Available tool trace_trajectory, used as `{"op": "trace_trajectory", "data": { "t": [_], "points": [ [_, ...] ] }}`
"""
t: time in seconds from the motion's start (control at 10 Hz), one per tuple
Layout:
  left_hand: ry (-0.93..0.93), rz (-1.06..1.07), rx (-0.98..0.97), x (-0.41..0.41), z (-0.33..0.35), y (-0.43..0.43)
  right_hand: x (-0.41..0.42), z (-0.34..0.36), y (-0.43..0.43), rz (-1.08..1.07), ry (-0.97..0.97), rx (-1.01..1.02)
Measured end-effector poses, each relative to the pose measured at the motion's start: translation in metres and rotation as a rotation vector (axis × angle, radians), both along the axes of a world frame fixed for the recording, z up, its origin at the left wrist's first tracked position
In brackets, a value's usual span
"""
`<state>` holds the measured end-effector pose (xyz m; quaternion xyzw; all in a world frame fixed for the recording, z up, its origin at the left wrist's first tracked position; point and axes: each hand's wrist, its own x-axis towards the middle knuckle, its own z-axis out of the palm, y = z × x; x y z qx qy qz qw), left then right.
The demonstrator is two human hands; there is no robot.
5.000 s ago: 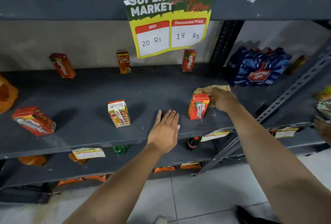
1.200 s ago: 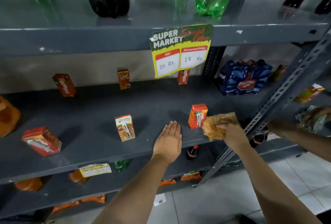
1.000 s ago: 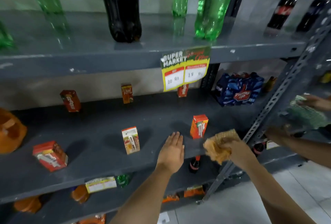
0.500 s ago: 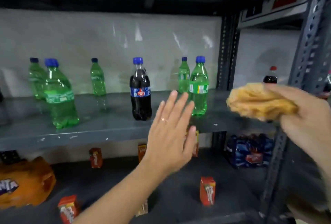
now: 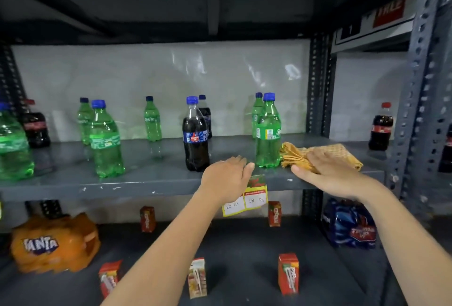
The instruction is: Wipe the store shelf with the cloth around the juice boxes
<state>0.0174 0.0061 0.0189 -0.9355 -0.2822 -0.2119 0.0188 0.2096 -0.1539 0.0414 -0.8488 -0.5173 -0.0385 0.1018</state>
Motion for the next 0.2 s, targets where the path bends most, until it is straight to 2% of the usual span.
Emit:
{"op": "trace_trajectory", "data": {
  "t": [0.1, 0.2],
  "points": [
    [0.026, 0.003, -0.013, -0.004, 0.002, -0.007, 0.001, 0.001, 0.001, -0.006, -0.021, -0.037],
    [0.016, 0.028, -0.001, 0.001, 0.01, -0.006, -0.009, 0.015, -0.002, 0.017, 0.086, 0.048]
  ]
}}
